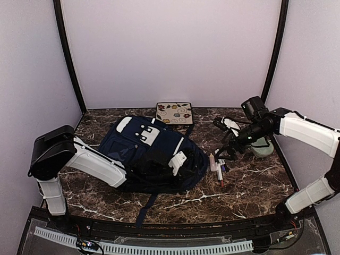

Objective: Pack the student bag
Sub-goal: Grab the largest pocket of the student bag.

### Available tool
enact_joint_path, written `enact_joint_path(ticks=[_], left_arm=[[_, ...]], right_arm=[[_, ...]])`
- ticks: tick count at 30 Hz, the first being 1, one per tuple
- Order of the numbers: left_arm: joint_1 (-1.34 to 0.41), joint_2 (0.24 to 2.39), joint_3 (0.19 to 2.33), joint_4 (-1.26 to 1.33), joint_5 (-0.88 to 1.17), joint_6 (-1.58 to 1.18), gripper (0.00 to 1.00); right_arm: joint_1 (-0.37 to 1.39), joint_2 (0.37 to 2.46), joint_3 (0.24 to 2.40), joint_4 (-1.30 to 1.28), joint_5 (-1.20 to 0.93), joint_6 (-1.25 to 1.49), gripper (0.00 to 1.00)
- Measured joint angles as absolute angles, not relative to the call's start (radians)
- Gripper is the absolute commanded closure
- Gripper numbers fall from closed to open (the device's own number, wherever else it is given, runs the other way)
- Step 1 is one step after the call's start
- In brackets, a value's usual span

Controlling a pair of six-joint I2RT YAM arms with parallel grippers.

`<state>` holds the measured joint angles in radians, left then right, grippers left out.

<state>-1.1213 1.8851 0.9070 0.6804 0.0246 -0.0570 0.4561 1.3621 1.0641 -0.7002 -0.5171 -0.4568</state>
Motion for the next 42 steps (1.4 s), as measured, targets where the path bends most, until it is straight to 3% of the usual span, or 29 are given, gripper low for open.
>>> enact_joint_path(ticks=[4,9,14,19,29,42], left_arm=[[-1.112,1.885,0.907,0.707,0.035,-0.112,1.0],[-1.1,1.885,0.907,0.738,0.046,-0.184,1.0],[-1.087,1.888,0.91,0.757,0.059,-0.249,1.0],[-1.079,1.894,0.91,0.786,0.071,-0.297,1.0],[-1.067,1.908,0.908,0.856,0.091,-0.364,1.0],[-1.064,1.921,0.908,0.881,0.101,-0.381,1.0]], right_arm=[[0.469,1.395,1.064,-0.66,-0.532,-0.46,0.41],[0.535,1.373,1.04,-0.614,-0.57,-0.502,0.57],[0.64,1.381,1.03,-0.555,-0.542,-0.529,0.58],[0.716,1.417,1.001,-0.5,-0.48,-0.534,0.53],[0.751,1.429,0.944,-0.389,-0.335,-0.503,0.51],[0.766,1.457,0.932,-0.316,-0.284,-0.474,0.69]])
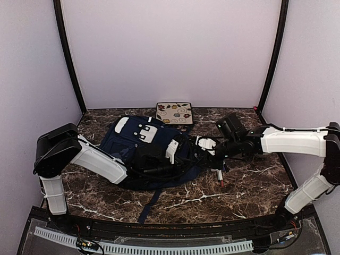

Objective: Pack the student bag
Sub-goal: Grab the largest pocket of the student bag.

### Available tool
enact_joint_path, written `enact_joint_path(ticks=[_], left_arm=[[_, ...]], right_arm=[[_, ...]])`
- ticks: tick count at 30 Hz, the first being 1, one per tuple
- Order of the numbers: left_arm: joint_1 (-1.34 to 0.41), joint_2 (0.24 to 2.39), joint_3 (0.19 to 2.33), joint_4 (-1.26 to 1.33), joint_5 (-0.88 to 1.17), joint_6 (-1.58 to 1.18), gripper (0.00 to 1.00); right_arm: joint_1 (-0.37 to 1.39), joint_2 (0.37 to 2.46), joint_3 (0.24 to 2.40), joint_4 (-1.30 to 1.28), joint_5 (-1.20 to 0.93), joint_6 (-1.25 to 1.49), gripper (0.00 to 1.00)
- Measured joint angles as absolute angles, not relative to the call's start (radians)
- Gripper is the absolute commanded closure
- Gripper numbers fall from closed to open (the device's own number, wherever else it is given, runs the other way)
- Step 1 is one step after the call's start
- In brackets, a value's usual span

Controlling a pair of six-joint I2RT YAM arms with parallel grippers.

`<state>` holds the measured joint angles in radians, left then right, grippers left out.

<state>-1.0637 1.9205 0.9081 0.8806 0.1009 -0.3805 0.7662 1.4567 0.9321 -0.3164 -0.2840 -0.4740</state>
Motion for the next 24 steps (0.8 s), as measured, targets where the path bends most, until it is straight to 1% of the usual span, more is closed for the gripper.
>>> enact_joint_path(ticks=[16,19,23,24], left_arm=[[-1.063,1.921,0.899,0.89,0.105,-0.379,1.0],[-1.063,1.921,0.895,0.895,0.105,-0.377,1.0],[-1.063,1.921,0.895,0.895,0.107,-0.369,1.0],[-1.063,1.921,0.895,0.893,0.107,-0.363,1.0]], right_arm=[[0.766,1.463,0.953,-0.343,-0.246,-0.4,0.92],[0.757,1.463,0.972,-0.372,-0.256,-0.384,0.93],[0.73,1.466,0.998,-0.421,-0.296,-0.376,1.0],[0.717,1.471,1.005,-0.436,-0.318,-0.375,1.0]])
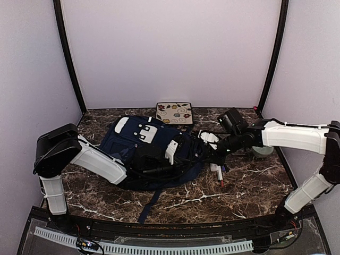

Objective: Pack the student bag
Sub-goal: Grab the largest pocket of the student bag, then zip the student bag into the largest pocket of the bag.

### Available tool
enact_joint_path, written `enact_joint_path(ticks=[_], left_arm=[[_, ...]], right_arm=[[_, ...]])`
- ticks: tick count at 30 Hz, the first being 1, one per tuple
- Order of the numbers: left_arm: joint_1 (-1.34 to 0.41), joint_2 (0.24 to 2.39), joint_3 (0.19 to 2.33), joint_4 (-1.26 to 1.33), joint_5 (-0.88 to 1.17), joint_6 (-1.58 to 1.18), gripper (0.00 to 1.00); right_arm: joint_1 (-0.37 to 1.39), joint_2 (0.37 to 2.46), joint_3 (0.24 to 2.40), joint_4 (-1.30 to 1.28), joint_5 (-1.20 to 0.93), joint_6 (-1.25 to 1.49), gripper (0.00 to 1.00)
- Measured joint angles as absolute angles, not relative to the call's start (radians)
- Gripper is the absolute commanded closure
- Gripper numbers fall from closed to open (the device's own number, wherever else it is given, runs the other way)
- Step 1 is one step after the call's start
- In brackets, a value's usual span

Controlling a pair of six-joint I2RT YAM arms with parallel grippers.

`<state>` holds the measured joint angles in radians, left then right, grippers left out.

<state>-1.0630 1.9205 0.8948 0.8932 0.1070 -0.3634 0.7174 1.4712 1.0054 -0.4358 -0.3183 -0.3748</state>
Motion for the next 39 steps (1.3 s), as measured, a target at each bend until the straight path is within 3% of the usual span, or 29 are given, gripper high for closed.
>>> enact_joint_path(ticks=[20,28,37,39], left_arm=[[-1.091,1.737,0.766,0.638,0.075,-0.319,1.0],[-1.14,1.595,0.683,0.465,0.012,-0.373,1.0],[-1.173,1.466,0.581,0.324,-0.009,-0.416,1.0],[-1.174,1.453,0.574,0.311,-0.013,-0.423,0.95]], right_arm=[[0.517,1.781,1.193,-0.651,-0.704,-0.378,1.0],[0.485,1.871,1.237,-0.653,-0.748,-0.355,1.0],[0.421,1.854,1.211,-0.6,-0.631,-0.366,1.0],[0.423,1.836,1.192,-0.6,-0.633,-0.386,1.0]])
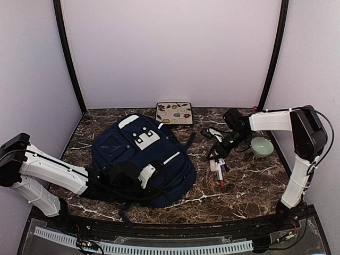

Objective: Pack the student bag
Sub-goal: Zip the student bag into the largest pocket of the bag, then pick up the student bag from the center of the board.

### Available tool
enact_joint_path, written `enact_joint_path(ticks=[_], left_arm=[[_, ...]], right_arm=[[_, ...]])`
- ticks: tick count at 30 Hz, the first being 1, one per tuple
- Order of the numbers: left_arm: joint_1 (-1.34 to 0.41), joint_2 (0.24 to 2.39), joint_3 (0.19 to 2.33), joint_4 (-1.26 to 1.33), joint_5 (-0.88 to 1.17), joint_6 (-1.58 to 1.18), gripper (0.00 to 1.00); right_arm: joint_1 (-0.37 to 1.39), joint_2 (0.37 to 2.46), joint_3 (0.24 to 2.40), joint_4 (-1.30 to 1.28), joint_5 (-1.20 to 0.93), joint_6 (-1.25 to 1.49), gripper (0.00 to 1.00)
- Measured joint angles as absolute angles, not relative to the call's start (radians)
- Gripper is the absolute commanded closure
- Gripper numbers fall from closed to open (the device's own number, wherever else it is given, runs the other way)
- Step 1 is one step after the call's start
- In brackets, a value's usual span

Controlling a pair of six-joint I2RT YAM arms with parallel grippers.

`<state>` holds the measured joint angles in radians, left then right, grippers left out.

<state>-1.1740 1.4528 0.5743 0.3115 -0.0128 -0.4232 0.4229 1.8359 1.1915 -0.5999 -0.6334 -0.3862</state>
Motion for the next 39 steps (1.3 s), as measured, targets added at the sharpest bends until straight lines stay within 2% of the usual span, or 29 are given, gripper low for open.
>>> enact_joint_path(ticks=[2,4,6,11,16,23,27,30,32,39], left_arm=[[-1.176,1.443,0.572,0.295,-0.017,-0.427,0.74],[-1.179,1.433,0.572,0.281,-0.02,-0.424,0.62],[-1.184,1.423,0.572,0.273,-0.022,-0.413,0.56],[-1.196,1.436,0.601,0.262,-0.019,-0.358,0.49],[-1.196,1.57,0.777,0.227,-0.04,-0.285,0.48],[-1.196,1.705,0.899,0.175,-0.081,-0.216,0.59],[-1.199,1.734,0.937,0.14,-0.089,-0.194,0.85],[-1.2,1.736,0.939,0.124,-0.095,-0.182,0.96],[-1.2,1.736,0.939,0.12,-0.102,-0.181,1.0],[-1.2,1.696,0.888,0.19,-0.114,-0.189,1.0]], right_arm=[[0.427,1.822,1.182,-0.607,-0.651,-0.413,0.93],[0.437,1.801,1.171,-0.61,-0.671,-0.435,0.84],[0.459,1.781,1.165,-0.611,-0.684,-0.446,0.74],[0.571,1.756,1.156,-0.624,-0.699,-0.451,0.68],[0.657,1.775,1.18,-0.655,-0.714,-0.428,0.66],[0.673,1.79,1.19,-0.656,-0.733,-0.386,0.66],[0.673,1.79,1.19,-0.656,-0.733,-0.373,0.66],[0.673,1.79,1.19,-0.656,-0.736,-0.36,0.67],[0.673,1.79,1.19,-0.657,-0.738,-0.356,0.67],[0.673,1.787,1.199,-0.667,-0.762,-0.358,0.67]])
